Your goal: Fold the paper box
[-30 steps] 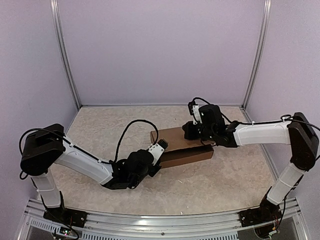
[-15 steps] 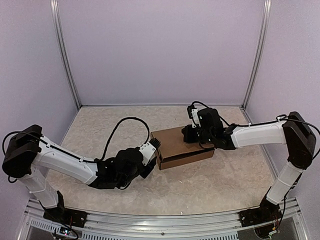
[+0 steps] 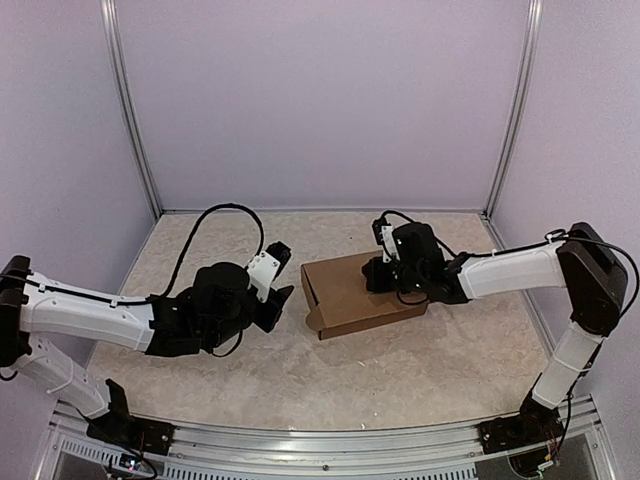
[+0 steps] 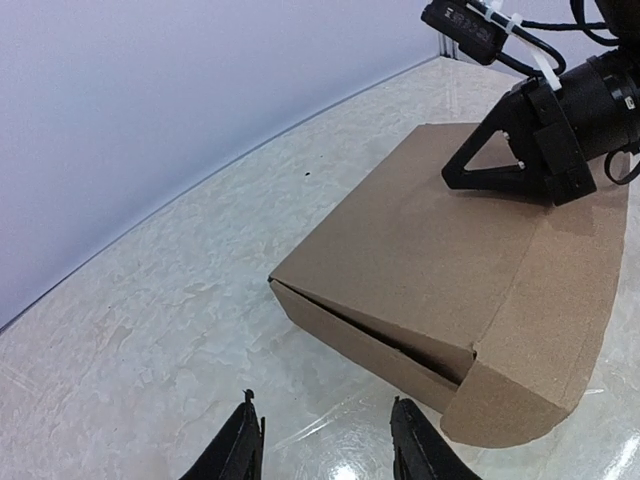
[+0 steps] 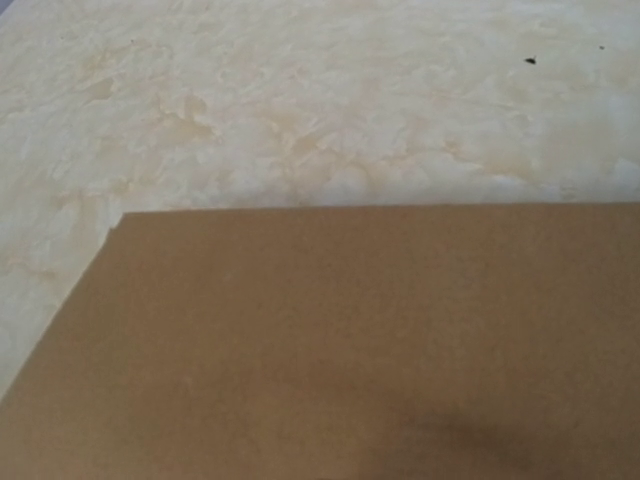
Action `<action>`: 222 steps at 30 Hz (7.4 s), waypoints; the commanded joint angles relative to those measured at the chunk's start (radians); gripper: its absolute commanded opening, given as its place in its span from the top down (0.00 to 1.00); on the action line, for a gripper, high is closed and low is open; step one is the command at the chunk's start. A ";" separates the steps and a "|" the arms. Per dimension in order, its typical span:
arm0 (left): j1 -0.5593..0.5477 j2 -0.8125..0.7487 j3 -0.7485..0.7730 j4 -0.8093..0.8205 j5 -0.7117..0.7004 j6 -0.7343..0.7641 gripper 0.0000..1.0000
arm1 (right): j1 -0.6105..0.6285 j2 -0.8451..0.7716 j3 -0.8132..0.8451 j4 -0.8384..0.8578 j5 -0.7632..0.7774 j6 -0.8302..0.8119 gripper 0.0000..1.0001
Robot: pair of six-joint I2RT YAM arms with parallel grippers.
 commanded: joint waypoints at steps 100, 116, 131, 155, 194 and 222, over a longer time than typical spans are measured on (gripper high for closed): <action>0.413 0.321 0.327 -0.258 0.666 -0.653 0.01 | -0.454 0.096 0.168 -0.481 -0.451 -0.180 0.68; 0.416 0.312 0.278 -0.245 0.682 -0.669 0.01 | -0.421 0.093 0.133 -0.449 -0.475 -0.138 0.92; 0.436 0.223 0.158 -0.271 0.661 -0.692 0.01 | -0.248 0.064 0.093 -0.393 -0.420 -0.012 1.00; 0.443 0.175 0.036 -0.259 0.693 -0.847 0.01 | -0.187 0.055 0.093 -0.415 -0.299 0.022 0.91; 0.479 0.423 -0.055 0.258 0.963 -1.086 0.01 | -0.220 -0.001 -0.043 -0.376 -0.274 -0.006 1.00; 0.480 0.467 -0.042 0.337 1.035 -1.127 0.01 | -0.319 -0.016 -0.196 -0.280 -0.347 -0.004 1.00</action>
